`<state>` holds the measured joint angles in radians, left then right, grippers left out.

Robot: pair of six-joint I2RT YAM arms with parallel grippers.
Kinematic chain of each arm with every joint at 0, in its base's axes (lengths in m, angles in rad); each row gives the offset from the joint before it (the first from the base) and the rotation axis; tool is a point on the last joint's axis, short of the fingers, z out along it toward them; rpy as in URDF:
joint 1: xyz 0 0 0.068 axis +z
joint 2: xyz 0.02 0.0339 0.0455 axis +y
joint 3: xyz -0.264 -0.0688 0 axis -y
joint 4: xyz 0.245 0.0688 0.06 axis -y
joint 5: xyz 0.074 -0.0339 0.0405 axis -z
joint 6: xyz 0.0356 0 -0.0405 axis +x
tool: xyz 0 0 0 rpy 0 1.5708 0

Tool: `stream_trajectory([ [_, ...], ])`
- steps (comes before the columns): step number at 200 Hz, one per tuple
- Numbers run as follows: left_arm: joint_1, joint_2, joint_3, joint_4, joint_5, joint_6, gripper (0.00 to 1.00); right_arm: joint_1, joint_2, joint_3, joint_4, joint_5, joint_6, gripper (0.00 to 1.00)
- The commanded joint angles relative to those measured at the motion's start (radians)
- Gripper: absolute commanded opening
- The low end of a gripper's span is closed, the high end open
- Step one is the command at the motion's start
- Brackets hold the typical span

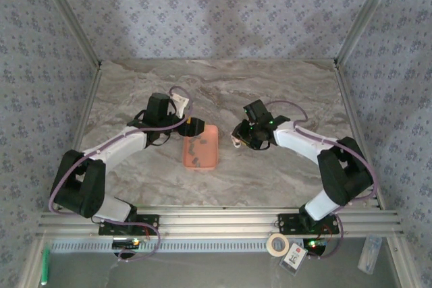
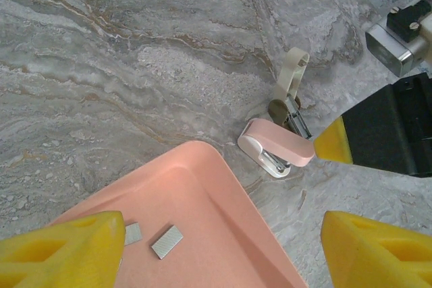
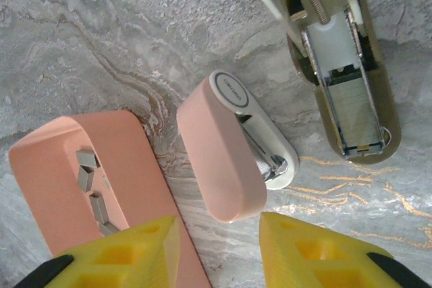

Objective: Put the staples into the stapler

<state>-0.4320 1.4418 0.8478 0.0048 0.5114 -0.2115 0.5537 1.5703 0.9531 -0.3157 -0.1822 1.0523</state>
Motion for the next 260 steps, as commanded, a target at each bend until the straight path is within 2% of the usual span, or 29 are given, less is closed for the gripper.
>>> stream_trajectory([
  [1, 0.004, -0.022, -0.010, 0.026, 0.022, -0.006, 0.76, -0.008, 0.038, 0.032, -0.014, -0.022, -0.023, 0.35],
  [43, 0.004, -0.028, -0.012, 0.023, 0.016, -0.002, 0.76, -0.013, 0.067, 0.021, -0.034, 0.001, -0.011, 0.31],
  [84, 0.004, -0.026, -0.015, 0.023, 0.016, -0.002, 0.76, -0.006, 0.094, -0.039, -0.040, 0.027, 0.012, 0.22],
  [151, 0.003, -0.019, -0.008, 0.019, 0.023, -0.002, 0.76, 0.001, 0.095, -0.166, 0.021, 0.019, 0.075, 0.19],
  [181, 0.001, -0.015, 0.010, 0.017, 0.031, -0.003, 0.76, 0.002, 0.042, -0.112, 0.003, 0.023, 0.036, 0.28],
  [214, -0.010, -0.009, 0.039, 0.008, 0.032, -0.002, 0.76, 0.001, -0.045, -0.008, -0.124, 0.040, -0.037, 0.37],
  [260, -0.057, 0.049, 0.115, -0.010, 0.020, 0.037, 0.76, -0.068, -0.133, 0.047, -0.206, 0.008, -0.113, 0.39],
])
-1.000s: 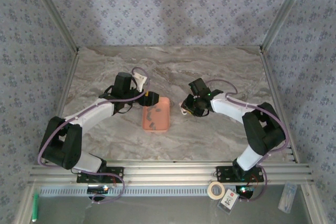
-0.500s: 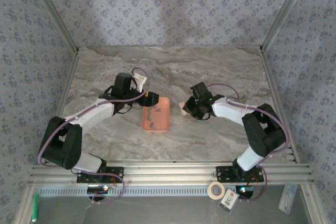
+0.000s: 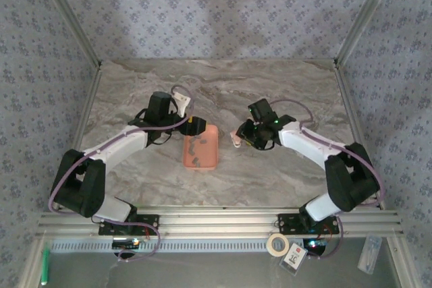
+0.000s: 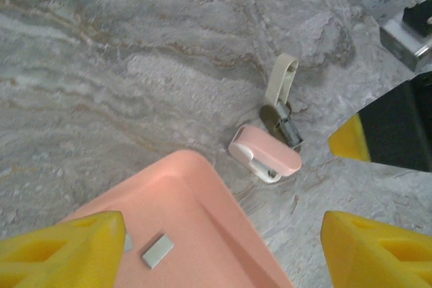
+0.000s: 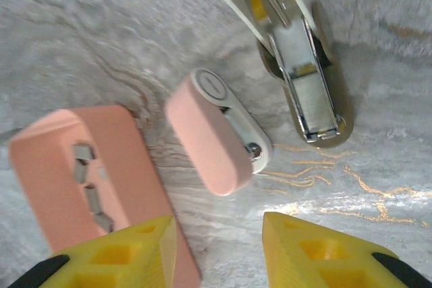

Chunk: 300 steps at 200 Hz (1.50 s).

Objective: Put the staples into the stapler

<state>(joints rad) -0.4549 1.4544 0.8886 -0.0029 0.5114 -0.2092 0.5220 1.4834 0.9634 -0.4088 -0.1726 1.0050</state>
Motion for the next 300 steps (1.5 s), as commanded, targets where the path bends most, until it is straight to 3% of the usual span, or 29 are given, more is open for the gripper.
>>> stream_trajectory([
  [1, -0.037, 0.039, 0.078, -0.003, 0.020, 0.037, 0.76, -0.039, -0.047, 0.036, -0.116, -0.003, -0.066, 0.39],
  [26, -0.076, 0.126, 0.175, -0.008, 0.031, 0.053, 0.76, -0.096, -0.093, -0.017, -0.120, -0.039, -0.079, 0.39],
  [61, -0.117, 0.286, 0.341, -0.001, 0.088, 0.064, 0.76, -0.211, -0.188, -0.197, 0.080, -0.186, -0.034, 0.38],
  [94, -0.149, 0.449, 0.516, -0.025, 0.146, 0.047, 0.75, -0.274, -0.206, -0.262, 0.108, -0.253, -0.044, 0.37],
  [184, -0.224, 0.795, 0.874, -0.140, 0.235, 0.027, 0.76, -0.318, -0.221, -0.454, 0.271, -0.284, 0.014, 0.35],
  [230, -0.246, 0.885, 0.978, -0.213, 0.259, 0.048, 0.73, -0.319, -0.224, -0.480, 0.297, -0.291, 0.022, 0.35],
  [300, -0.271, 0.874, 0.979, -0.294, 0.266, 0.087, 0.64, -0.321, -0.306, -0.487, 0.267, -0.259, 0.030, 0.34],
])
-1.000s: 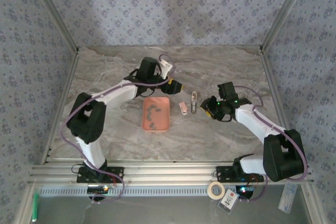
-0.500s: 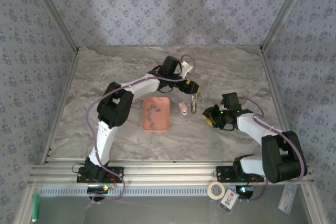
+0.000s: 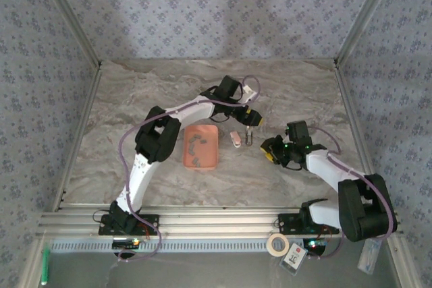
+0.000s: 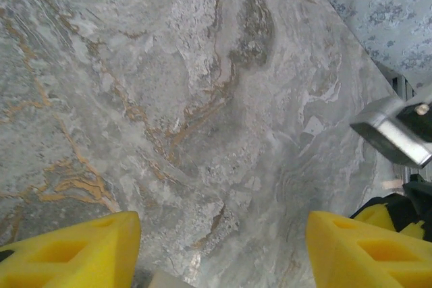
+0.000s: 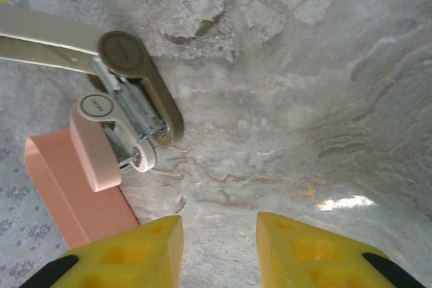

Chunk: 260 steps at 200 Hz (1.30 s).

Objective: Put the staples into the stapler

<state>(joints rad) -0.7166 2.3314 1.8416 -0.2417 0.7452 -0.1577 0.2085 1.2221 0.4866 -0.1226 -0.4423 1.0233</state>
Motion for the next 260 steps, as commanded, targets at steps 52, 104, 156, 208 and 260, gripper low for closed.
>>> stream_trajectory([
  [52, -0.021, -0.058, -0.026, -0.065, 0.036, 0.067, 0.62, -0.004, -0.104, -0.016, -0.045, 0.033, 0.025, 0.34],
  [104, -0.034, -0.132, -0.124, -0.046, 0.052, 0.127, 0.62, 0.002, -0.110, -0.011, -0.053, 0.034, 0.026, 0.33],
  [156, -0.059, -0.182, -0.206, -0.039, 0.051, 0.165, 0.63, 0.021, -0.110, -0.005, -0.062, 0.048, 0.021, 0.33],
  [208, -0.058, -0.297, -0.329, 0.057, -0.053, 0.083, 0.70, 0.050, -0.107, 0.071, -0.111, 0.060, 0.002, 0.35],
  [260, 0.005, -0.500, -0.565, 0.247, -0.224, -0.082, 0.78, 0.069, 0.056, 0.212, -0.145, 0.009, -0.064, 0.40],
])
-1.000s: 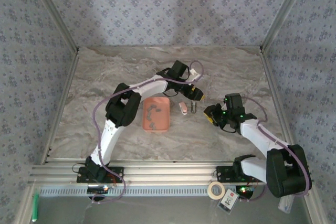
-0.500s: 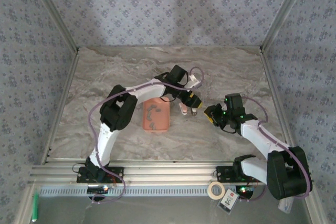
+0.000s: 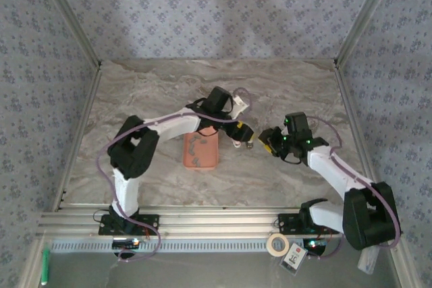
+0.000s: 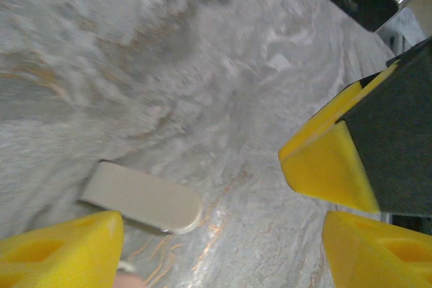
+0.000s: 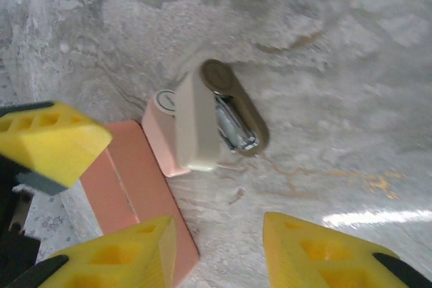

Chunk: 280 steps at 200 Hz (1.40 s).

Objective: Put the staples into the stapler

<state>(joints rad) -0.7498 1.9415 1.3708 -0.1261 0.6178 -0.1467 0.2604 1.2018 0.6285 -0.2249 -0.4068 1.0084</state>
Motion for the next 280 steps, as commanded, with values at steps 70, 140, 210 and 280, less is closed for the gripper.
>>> stream_trajectory([
  [70, 0.144, -0.302, -0.322, 0.196, -0.143, -0.100, 0.79, 0.034, 0.343, 0.226, -0.083, -0.058, -0.124, 0.40],
  [140, 0.187, -0.355, -0.406, 0.212, -0.148, -0.102, 0.79, 0.054, 0.448, 0.168, -0.191, 0.042, -0.126, 0.26],
  [210, 0.215, -0.429, -0.455, 0.201, -0.181, -0.106, 0.79, 0.082, 0.400, 0.110, -0.176, 0.078, -0.117, 0.28],
  [280, 0.357, -0.741, -0.574, 0.158, -0.548, -0.068, 0.89, 0.033, 0.108, 0.257, -0.258, 0.235, -0.277, 0.47],
])
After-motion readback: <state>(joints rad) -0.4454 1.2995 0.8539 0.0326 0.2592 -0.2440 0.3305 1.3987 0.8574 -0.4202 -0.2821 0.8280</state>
